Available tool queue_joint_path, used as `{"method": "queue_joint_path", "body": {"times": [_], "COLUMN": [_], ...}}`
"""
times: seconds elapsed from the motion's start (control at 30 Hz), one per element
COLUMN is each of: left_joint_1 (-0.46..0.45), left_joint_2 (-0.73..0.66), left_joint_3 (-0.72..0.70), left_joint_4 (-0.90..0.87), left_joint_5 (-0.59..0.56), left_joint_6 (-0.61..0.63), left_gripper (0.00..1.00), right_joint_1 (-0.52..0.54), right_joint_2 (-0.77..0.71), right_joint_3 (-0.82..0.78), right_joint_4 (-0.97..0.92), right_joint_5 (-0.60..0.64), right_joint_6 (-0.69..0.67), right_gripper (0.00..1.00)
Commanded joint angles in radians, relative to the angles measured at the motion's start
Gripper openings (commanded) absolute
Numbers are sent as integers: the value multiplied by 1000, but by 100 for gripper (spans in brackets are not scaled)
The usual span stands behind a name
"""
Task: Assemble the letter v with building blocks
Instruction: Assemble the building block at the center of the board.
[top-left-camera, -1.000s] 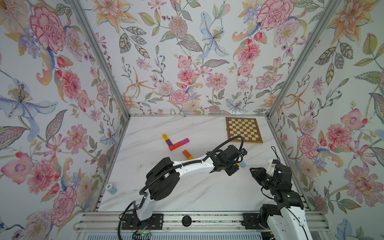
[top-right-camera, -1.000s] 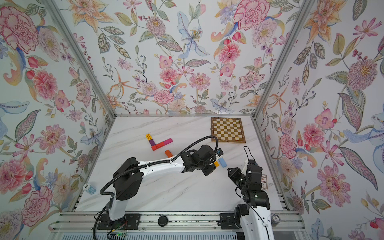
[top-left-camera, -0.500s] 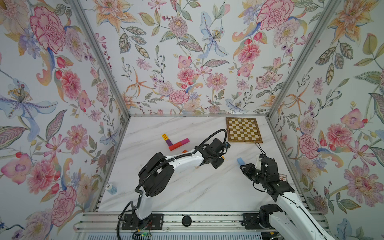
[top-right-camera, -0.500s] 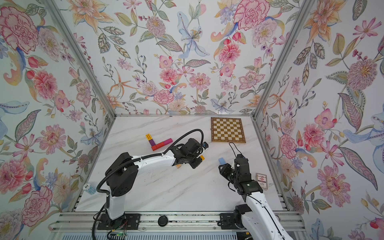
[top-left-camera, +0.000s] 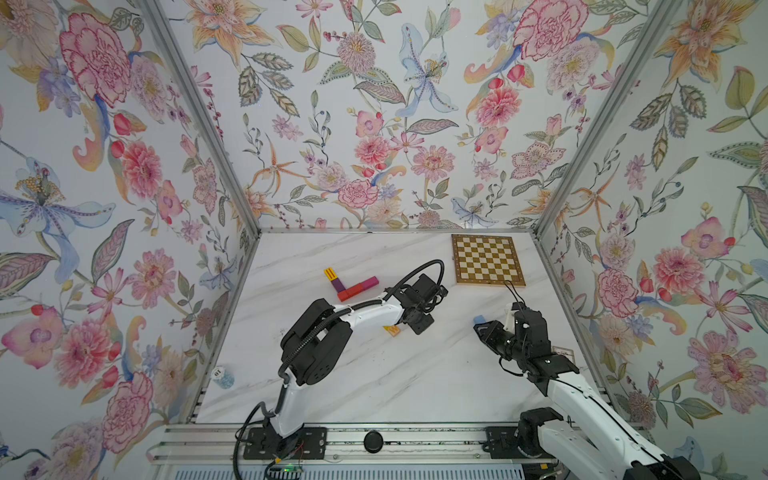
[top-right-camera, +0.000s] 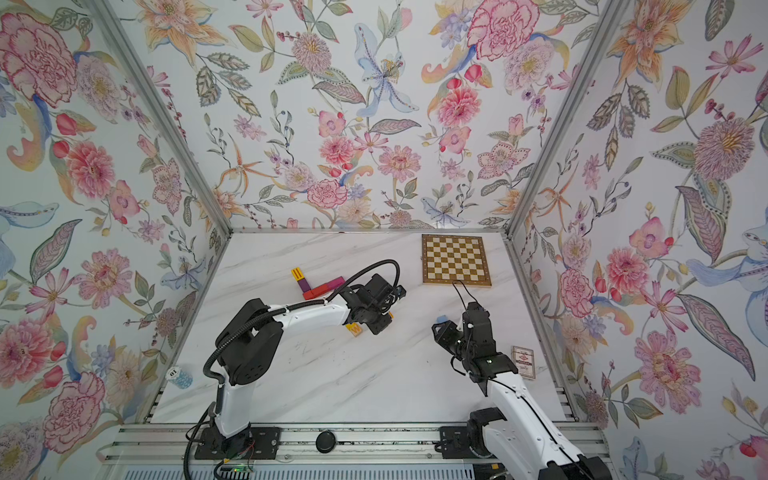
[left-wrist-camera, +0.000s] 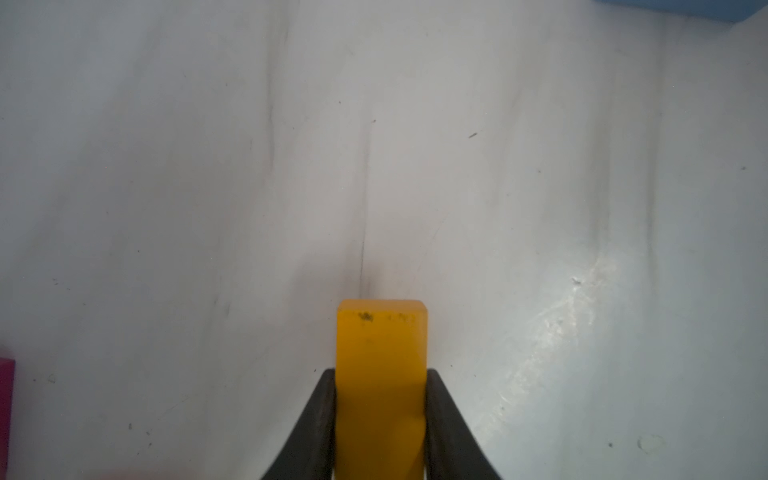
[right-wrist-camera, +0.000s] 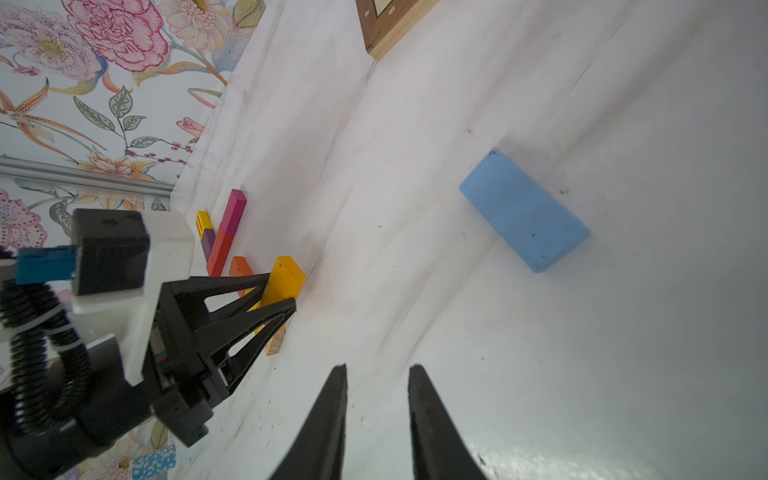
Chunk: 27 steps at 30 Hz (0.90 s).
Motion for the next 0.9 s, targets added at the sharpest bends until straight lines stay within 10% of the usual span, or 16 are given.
{"method": "queue_joint_path", "body": {"times": [0.0, 0.87], "left_joint_1": [20, 66], "left_joint_2": [16, 8], "left_joint_3": [11, -70], "left_joint_4": [-29, 21], "left_joint_5": [-30, -39], "left_joint_6": [14, -6], "left_gripper": [5, 12], "right_joint_1": [10, 71], "right_joint_2": [25, 119], "right_joint_3": [-13, 10], "right_joint_4": [55, 104], "right_joint_5": [7, 18], "right_joint_6": [6, 17], "right_gripper": [28, 28]}}
